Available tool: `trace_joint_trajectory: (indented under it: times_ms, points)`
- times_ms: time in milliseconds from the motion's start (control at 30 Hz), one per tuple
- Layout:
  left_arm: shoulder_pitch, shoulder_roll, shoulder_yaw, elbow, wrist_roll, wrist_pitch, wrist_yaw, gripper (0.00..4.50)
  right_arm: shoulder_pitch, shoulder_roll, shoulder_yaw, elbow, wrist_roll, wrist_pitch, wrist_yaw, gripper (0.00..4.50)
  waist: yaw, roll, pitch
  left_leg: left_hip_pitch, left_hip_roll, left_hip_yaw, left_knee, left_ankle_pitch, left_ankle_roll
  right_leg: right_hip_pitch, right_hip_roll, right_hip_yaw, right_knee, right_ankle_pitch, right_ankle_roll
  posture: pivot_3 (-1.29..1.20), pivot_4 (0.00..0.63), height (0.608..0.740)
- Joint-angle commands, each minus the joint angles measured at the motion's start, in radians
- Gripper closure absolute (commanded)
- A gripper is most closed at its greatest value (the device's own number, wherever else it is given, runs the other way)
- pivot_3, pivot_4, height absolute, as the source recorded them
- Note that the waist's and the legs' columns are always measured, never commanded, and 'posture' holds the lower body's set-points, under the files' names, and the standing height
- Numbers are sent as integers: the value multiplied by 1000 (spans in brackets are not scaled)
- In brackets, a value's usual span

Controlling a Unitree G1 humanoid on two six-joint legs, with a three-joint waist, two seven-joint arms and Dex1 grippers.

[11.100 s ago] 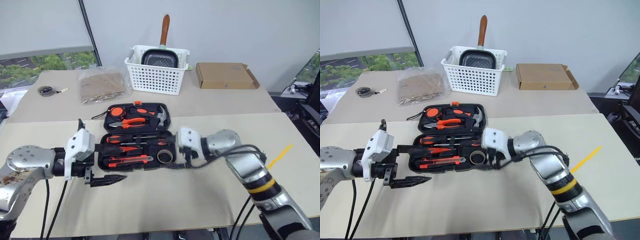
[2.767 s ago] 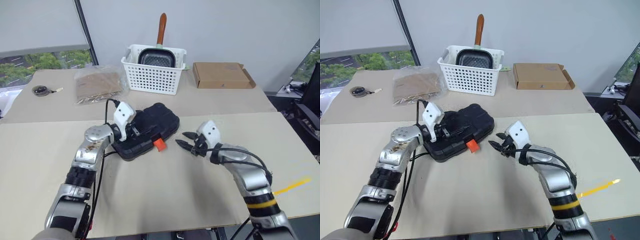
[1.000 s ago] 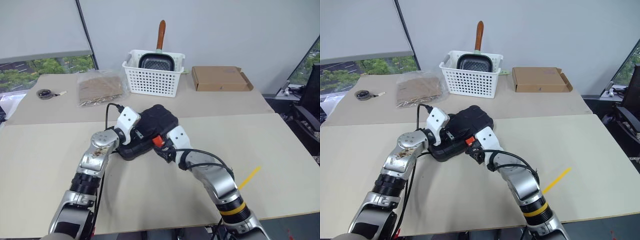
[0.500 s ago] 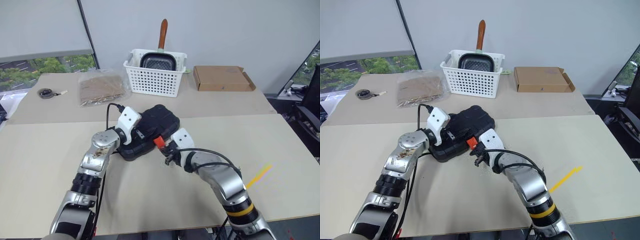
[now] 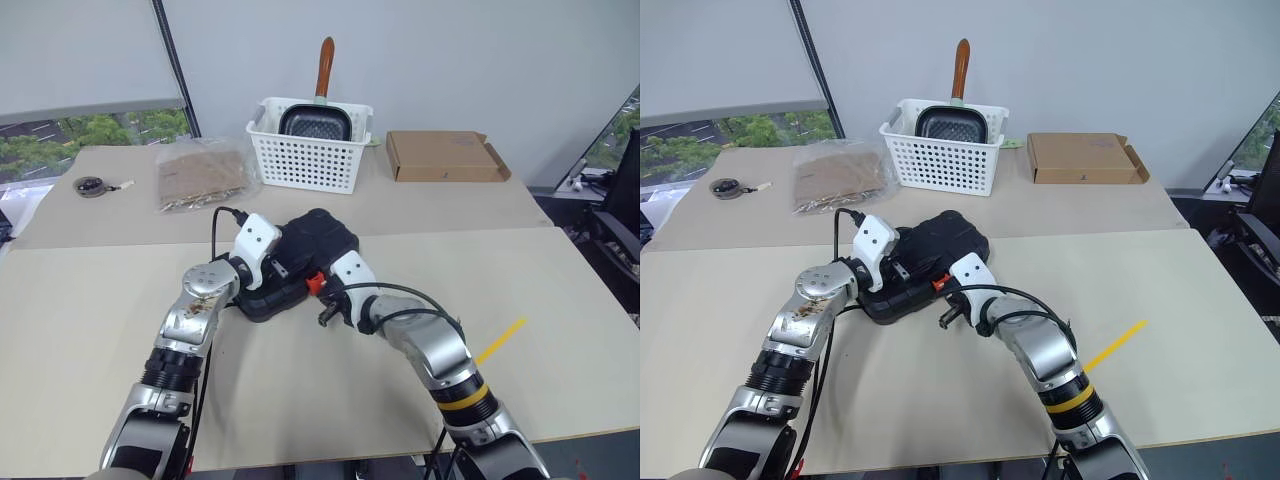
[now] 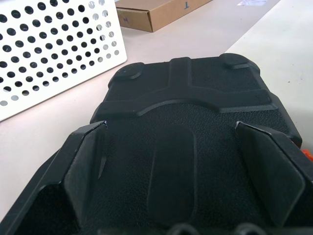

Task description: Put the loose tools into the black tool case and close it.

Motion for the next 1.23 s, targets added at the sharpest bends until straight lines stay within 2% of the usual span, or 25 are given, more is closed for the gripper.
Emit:
trace_joint_trajectory:
  times_ms: [33, 200, 267, 367, 467, 667, 800, 900, 1000, 1100, 1133, 1233]
  points:
    - [61, -15, -48, 60, 23, 42, -5, 0, -39, 3, -30, -57, 0, -40, 1, 4416, 0, 0, 0, 0, 0, 0, 0, 0, 0, 0, 0, 0, 0, 0, 0, 0, 150, 700]
    - [73, -12, -31, 51, 14, 27, -7, 0, 21, -52, -33, -99, 14, -17, 30, 4416, 0, 0, 0, 0, 0, 0, 0, 0, 0, 0, 0, 0, 0, 0, 0, 0, 150, 700]
    - [80, -7, 2, 30, -21, 3, -26, 0, 63, -99, -25, -127, 17, -63, 67, 4416, 0, 0, 0, 0, 0, 0, -1, 0, 1, 0, -1, 0, -1, 0, 0, 0, 150, 700]
    - [95, 5, 83, -37, -134, 0, -88, 0, 139, -164, -49, -143, 19, -218, 120, 4416, -3, 0, 0, -1, 0, 0, -1, -2, 4, -1, -1, 0, -1, -3, 2, 0, 150, 700]
    - [128, 48, 171, -112, -234, 20, -142, 0, 223, -206, -117, -124, 49, -463, 201, 4416, -9, 0, 0, -3, 0, 1, -1, -5, 4, -4, 0, 1, -1, -5, 3, 0, 150, 700]
    - [261, 177, 385, -300, -430, 195, -139, 0, 337, -329, -317, 48, 176, -708, 432, 4416, -16, -4, 3, -7, 1, 2, -1, -6, 2, -9, 3, 2, -1, -5, 4, 0, 150, 700]
    - [459, 242, 507, -430, -523, 288, -147, 0, 364, -361, -450, 173, 294, -844, 597, 3422, -14, -4, 5, -8, 0, 2, -1, -7, 4, -9, 1, 2, -3, -5, 3, 0, 150, 700]
    - [611, 258, 527, -475, -473, 228, -164, 0, 368, -384, -496, 233, 313, -915, 668, 2392, -10, -3, 5, -8, 0, 2, -1, -7, 4, -9, 1, 3, -3, -6, 3, 0, 150, 700]
    - [726, 204, 544, -440, -425, 90, -172, 0, 373, -409, -512, 269, 319, -938, 721, 1331, -1, -3, 6, -7, 0, 2, -1, -7, 3, -10, 1, 3, -2, -6, 2, 0, 150, 700]
    - [819, 174, 508, -404, -336, -45, -177, 0, 370, -426, -518, 294, 316, -945, 746, 241, 10, -3, 6, -6, 0, 2, -1, -11, -4, -9, 0, 2, -2, -8, -1, 0, 150, 700]
    - [835, 166, 495, -400, -312, -80, -173, 0, 366, -431, -520, 303, 314, -947, 753, 39, 13, -2, 6, -6, 0, 2, -1, -11, -4, -9, 0, 2, -2, -9, -2, 0, 150, 700]
    - [840, 154, 467, -392, -283, -144, -174, 0, 349, -453, -520, 328, 323, -927, 790, 39, 20, -1, 6, -6, 0, 2, 0, -11, -4, -10, -1, 1, -2, -10, -4, 0, 150, 700]
